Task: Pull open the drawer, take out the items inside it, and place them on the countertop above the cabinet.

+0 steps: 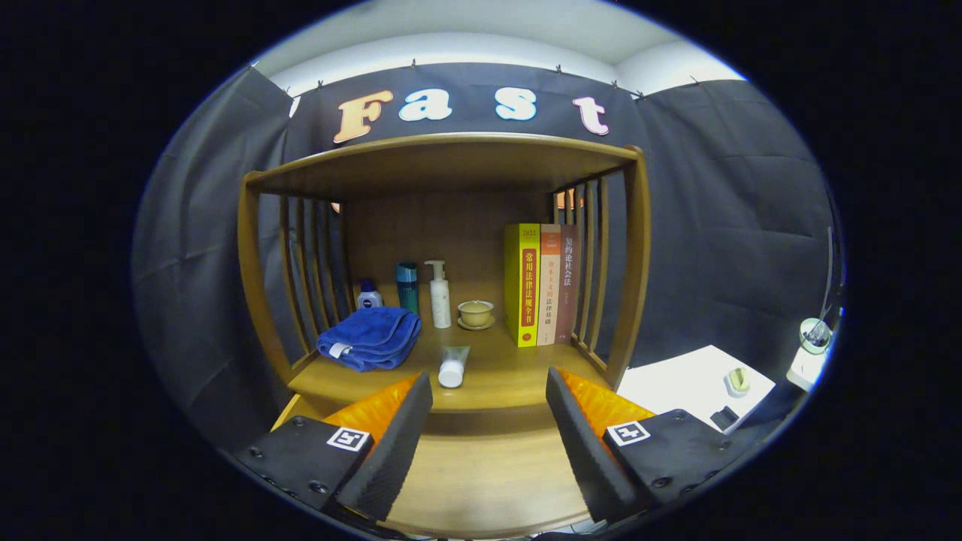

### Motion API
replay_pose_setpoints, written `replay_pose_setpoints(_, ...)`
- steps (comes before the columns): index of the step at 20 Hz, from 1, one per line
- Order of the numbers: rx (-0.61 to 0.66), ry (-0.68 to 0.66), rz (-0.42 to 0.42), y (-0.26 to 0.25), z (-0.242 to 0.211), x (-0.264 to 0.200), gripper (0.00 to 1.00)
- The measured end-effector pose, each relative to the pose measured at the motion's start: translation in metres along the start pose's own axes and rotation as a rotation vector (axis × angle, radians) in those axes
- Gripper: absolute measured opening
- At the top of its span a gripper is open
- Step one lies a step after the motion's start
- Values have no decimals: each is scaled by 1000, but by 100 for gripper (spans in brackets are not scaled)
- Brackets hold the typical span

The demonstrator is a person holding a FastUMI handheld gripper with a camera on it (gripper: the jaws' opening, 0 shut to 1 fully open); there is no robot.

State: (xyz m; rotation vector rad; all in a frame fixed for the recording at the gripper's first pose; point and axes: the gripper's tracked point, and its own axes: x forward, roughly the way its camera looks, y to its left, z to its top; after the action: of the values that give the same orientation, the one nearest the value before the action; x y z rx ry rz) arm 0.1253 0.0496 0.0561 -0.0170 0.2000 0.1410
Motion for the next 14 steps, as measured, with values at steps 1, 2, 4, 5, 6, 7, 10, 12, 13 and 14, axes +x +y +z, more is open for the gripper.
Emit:
replay_pose_setpoints(1,5,-9,-4,-1,-7,-10,99)
replay_pose_setpoints(2,14,-20,-12,-2,-15,-20,99)
replay_pose_setpoints(4,12,-29,-16,-3,-32,-37,99)
replay_pose_setpoints(5,6,-29,-17,-4,-42,-47,99)
replay_pose_setpoints(6,1,-28,-14,-5,-52,-54,99)
replay_pose_setpoints(7,-2,-22,-16,-5,-64,-61,99)
replay_pose_setpoints(10,9,0,-9,-5,-98,-79,99)
replay_pose_setpoints(12,4,26,0,-1,-122,-87,99)
replay_pose_setpoints(13,-5,45,4,-1,-134,-91,99)
replay_pose_setpoints(14,-11,70,8,1,-148,-93,99)
